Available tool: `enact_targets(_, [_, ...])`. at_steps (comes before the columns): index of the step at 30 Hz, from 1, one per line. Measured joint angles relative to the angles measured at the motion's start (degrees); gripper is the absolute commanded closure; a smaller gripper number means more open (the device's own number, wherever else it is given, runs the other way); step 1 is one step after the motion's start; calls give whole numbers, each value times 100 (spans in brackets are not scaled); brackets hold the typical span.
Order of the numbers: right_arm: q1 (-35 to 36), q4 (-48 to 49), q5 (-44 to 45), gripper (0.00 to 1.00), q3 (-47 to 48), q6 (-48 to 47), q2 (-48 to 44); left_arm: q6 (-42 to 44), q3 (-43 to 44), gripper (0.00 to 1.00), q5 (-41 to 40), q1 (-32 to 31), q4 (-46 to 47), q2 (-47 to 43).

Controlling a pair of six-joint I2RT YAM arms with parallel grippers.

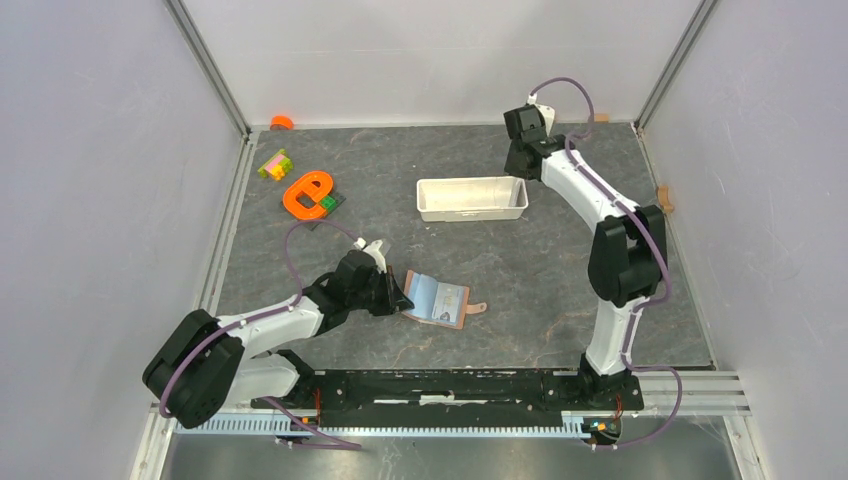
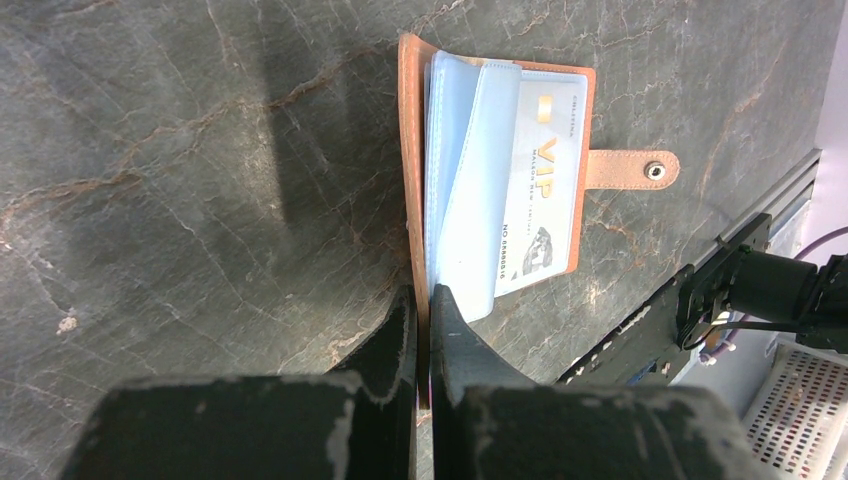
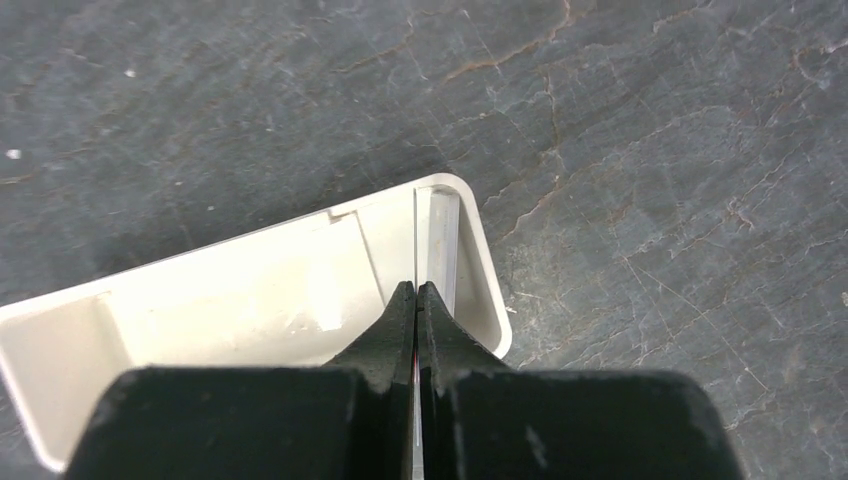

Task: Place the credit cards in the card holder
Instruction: Pick up the credit card from the storage box, then insert the credit card into the card holder.

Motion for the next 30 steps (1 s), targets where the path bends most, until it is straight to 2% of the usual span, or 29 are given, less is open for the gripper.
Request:
enact_targets(7, [0,210,-498,100,-243,-116,-584,-136,-61,98,-7,0,57,-11])
enact_targets(14, [190,876,-1768,100,-2146,-146,-2009,-435,-219,98,0,4,328,74])
enact_targets(20, [1226,1827,-2780,100,-4050,256,-3276,-549,-227,97,46,33,472,219])
enact_targets(25, [1856,2660,-3318,100,-5497,968,-3674,-605,-249,97,116,48,562,254])
enact_targets(30, [2122,3204,-3375,100,-6201,1443,-3665,-610,-264,94,140,59,595,260])
